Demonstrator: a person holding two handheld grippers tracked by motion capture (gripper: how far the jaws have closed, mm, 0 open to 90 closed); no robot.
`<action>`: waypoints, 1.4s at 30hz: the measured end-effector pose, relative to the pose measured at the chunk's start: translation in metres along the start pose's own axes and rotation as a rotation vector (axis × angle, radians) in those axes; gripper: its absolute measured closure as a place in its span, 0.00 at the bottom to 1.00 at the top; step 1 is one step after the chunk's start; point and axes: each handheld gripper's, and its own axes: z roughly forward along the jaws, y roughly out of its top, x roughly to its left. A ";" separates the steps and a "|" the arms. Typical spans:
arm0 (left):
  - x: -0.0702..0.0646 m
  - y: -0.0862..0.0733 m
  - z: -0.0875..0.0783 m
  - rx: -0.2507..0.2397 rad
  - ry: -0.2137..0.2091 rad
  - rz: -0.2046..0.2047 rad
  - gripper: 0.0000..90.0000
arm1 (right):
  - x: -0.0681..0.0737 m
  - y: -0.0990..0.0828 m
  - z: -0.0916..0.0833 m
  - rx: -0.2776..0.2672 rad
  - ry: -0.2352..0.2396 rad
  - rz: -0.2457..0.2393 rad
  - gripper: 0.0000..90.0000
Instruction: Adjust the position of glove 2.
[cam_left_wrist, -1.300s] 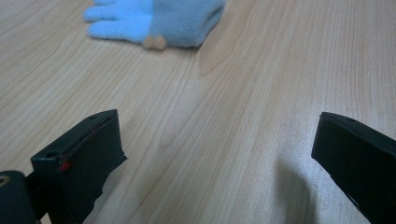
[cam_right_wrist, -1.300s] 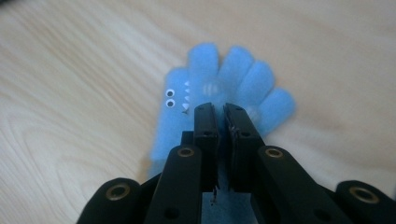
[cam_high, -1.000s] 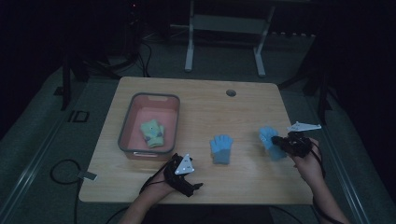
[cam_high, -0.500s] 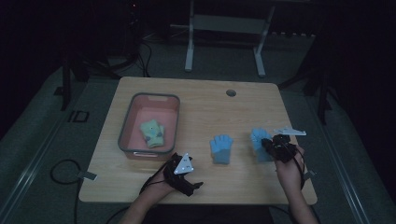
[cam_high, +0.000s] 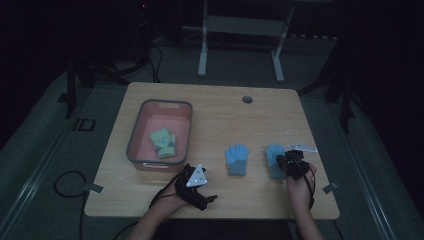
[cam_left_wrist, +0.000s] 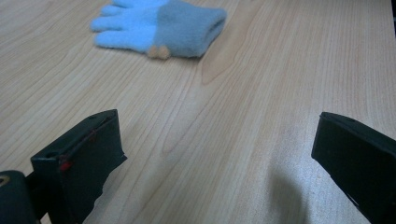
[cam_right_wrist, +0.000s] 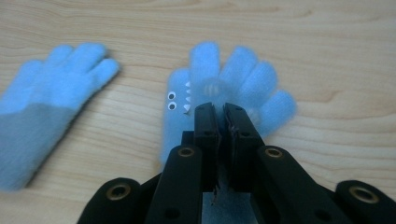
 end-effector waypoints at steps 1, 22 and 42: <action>0.000 0.000 0.000 0.001 0.001 0.001 0.02 | -0.002 -0.001 0.004 0.006 -0.004 0.008 0.94; -0.001 0.000 0.001 0.010 -0.008 0.010 0.02 | -0.019 -0.001 0.020 0.052 0.004 0.005 0.78; -0.002 0.001 0.001 0.010 -0.023 0.011 0.02 | -0.056 0.010 0.012 0.090 0.330 -0.297 0.67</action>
